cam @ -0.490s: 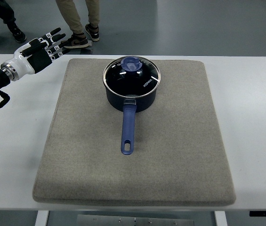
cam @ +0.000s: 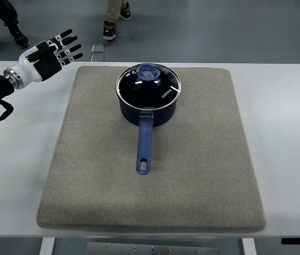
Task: Open pot lid and place left with left hand
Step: 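Raise the left hand and swing it toward the pot lid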
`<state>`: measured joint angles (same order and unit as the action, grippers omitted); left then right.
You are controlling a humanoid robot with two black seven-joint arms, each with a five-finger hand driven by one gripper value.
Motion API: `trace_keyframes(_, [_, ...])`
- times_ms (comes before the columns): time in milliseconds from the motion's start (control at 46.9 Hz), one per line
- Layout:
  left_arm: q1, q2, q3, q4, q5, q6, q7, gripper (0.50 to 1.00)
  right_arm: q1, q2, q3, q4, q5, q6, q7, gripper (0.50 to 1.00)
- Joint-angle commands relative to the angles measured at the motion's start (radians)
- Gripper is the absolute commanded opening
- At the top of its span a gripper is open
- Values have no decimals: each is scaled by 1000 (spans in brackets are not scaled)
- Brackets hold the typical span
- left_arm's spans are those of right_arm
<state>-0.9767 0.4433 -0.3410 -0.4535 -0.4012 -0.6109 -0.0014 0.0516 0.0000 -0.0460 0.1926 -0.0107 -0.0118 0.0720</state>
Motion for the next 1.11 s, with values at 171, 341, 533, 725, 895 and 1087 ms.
trace_keyframes(171, [-2,5,5,12,2,0,0,990,1,0,0,-1,0,0,0,917])
trace_keyframes(341, [-19,9,4,3,4,0,0,992,1,0,0,-1,0,0,0,917])
trace_keyframes(533, [-23,20,4,7,12,0,0,990,1,0,0,-1,0,1,0,917])
trace_keyframes(725, [-59,41,-10,13,140,0,-5,990,1,0,0,1,0,0,0,917])
trace_keyframes(895, [-108,71,-13,9,291,0,-23,988,1,0,0,-1,0,0,0,917])
trace_keyframes(1087, [-174,75,-13,6,465,0,-35,986,1,0,0,-1,0,1,0,917])
